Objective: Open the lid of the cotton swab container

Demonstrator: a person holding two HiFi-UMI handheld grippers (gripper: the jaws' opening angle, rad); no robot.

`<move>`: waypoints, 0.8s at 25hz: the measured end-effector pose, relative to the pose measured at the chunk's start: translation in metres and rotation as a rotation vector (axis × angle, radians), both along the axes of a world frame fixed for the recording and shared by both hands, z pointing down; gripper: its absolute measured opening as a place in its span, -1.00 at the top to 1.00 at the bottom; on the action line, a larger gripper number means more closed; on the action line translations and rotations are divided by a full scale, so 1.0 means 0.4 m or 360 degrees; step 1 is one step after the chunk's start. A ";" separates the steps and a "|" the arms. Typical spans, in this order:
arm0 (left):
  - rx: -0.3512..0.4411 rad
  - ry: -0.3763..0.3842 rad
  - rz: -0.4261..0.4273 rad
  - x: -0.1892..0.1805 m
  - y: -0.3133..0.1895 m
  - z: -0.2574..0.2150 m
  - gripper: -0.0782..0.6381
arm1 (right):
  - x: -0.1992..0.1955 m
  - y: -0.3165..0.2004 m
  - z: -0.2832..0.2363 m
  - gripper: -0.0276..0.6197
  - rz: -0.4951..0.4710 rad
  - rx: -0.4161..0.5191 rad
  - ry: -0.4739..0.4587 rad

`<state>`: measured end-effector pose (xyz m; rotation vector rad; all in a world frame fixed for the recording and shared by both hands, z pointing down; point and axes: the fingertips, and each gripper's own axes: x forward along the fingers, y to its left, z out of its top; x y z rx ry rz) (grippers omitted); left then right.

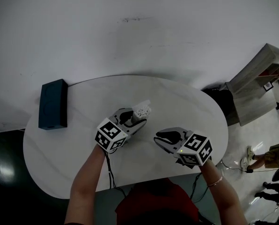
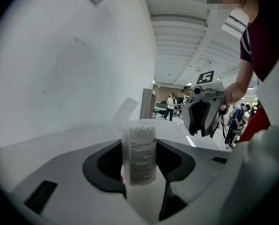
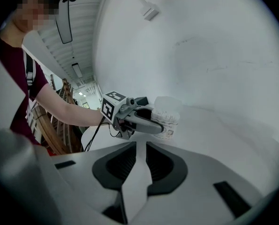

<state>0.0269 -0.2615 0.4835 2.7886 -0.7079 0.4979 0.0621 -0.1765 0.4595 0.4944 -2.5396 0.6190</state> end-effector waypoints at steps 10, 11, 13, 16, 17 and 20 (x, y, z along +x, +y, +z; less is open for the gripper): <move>-0.0019 -0.0052 0.0088 0.001 -0.018 0.031 0.20 | -0.005 0.006 0.047 0.69 -0.0035 -0.0052 0.0059; -0.0023 -0.0053 0.0091 -0.003 -0.018 0.033 0.20 | -0.004 0.005 0.050 0.69 -0.0036 -0.0058 0.0064; -0.0030 -0.0048 0.0091 -0.011 -0.021 0.034 0.20 | -0.003 0.003 0.053 0.69 -0.0035 -0.0064 0.0071; -0.0040 -0.0054 0.0107 -0.019 -0.020 0.035 0.20 | -0.004 0.003 0.056 0.69 -0.0041 -0.0070 0.0084; -0.0040 -0.0062 0.0116 -0.020 -0.018 0.037 0.20 | -0.006 0.004 0.057 0.69 -0.0047 -0.0069 0.0088; -0.0056 -0.0082 0.0144 -0.024 -0.014 0.042 0.20 | -0.012 0.010 0.061 0.69 -0.0069 -0.0066 0.0102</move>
